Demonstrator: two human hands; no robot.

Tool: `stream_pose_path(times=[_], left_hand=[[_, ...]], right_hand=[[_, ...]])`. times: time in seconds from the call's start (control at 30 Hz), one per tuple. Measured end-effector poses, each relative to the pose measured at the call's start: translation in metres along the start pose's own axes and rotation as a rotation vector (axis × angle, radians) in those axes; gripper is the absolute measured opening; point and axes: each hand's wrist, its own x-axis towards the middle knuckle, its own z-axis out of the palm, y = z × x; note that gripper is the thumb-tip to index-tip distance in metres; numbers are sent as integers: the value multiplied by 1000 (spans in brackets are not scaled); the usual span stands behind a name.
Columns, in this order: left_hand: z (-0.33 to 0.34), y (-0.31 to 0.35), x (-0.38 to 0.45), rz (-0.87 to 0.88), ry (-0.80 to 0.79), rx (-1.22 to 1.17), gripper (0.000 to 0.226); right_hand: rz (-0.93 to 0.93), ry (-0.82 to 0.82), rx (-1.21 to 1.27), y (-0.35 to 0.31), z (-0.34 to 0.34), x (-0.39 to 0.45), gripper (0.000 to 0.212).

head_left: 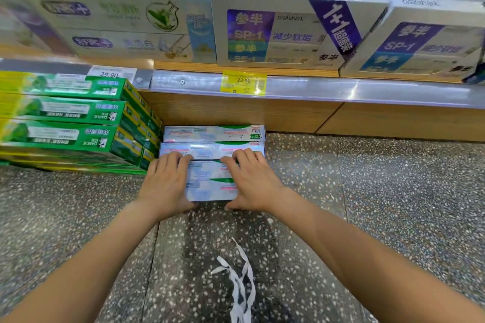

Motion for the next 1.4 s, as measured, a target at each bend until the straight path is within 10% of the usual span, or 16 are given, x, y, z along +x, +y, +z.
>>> stream_pose_path(times=[0.47, 0.83, 1.03, 1.2, 1.4], left_hand=[[-56, 29, -5, 112, -99, 80, 94], [-475, 48, -39, 169, 133, -13, 101], [-742, 26, -135, -193, 278, -39, 108], [-910, 0, -258, -754, 762, -537, 108], [-1017, -3, -406, -746, 1396, -1250, 86]], right_hand=[[59, 8, -70, -14, -28, -28, 104], [140, 160, -79, -70, -442, -150, 102], [50, 339, -127, -175, -695, -205, 87], [-109, 586, -50, -287, -851, -228, 95], [-422, 697, 99, -451, -934, -273, 88]])
